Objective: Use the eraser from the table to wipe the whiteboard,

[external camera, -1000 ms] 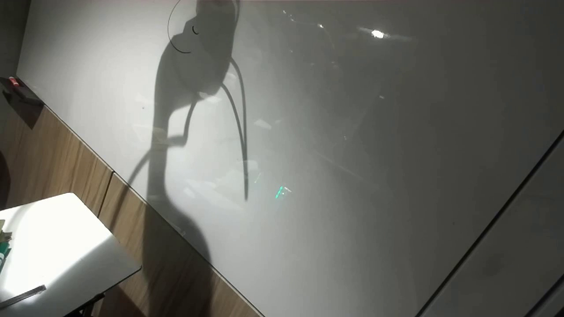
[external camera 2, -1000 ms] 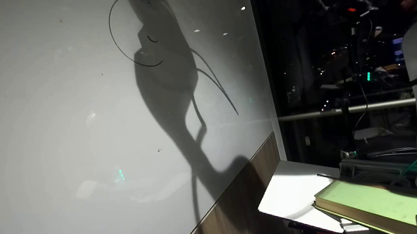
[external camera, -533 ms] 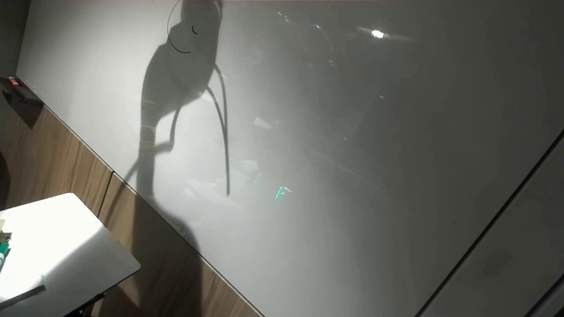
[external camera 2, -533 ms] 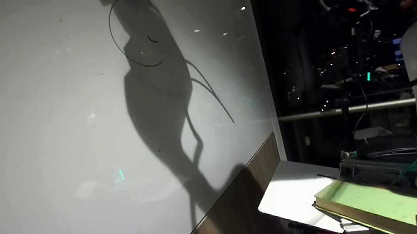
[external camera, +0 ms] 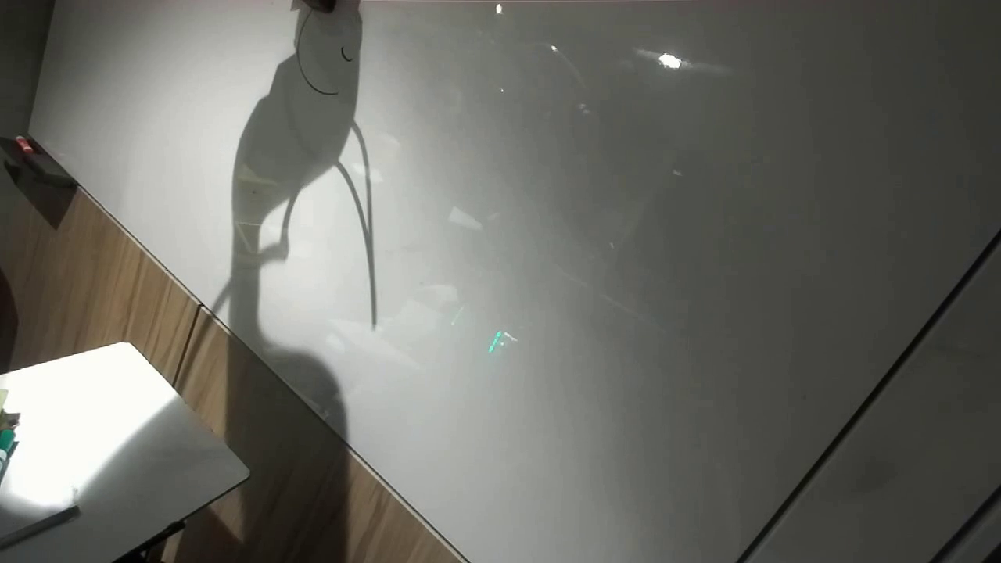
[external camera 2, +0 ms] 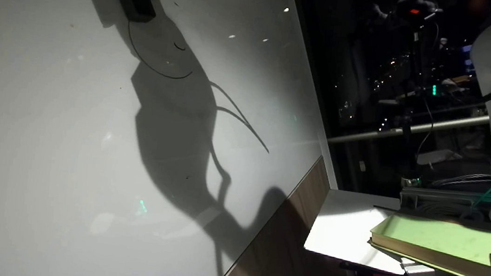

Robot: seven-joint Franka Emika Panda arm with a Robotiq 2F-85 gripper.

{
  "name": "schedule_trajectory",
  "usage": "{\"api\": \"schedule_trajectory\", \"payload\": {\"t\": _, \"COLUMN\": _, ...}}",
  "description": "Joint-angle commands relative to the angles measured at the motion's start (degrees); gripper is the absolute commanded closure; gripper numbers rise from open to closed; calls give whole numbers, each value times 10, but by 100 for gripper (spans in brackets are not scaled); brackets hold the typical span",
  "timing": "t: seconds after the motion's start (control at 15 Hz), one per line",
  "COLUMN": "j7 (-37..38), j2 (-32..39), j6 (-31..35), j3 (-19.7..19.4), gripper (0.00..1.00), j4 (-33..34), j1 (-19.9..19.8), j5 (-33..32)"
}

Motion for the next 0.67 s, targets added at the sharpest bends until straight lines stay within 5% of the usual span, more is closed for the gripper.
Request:
{"api": "schedule_trajectory", "payload": {"t": 0.0, "j7": 17, "j2": 18, "j6": 23, "j3": -5, "gripper": 69, "j4": -2, "j1": 4, "j5": -23}}
{"api": "schedule_trajectory", "payload": {"t": 0.6, "j7": 65, "j2": 10, "j6": 89, "j3": 1, "gripper": 69, "j4": -108, "j1": 15, "j5": -32}}
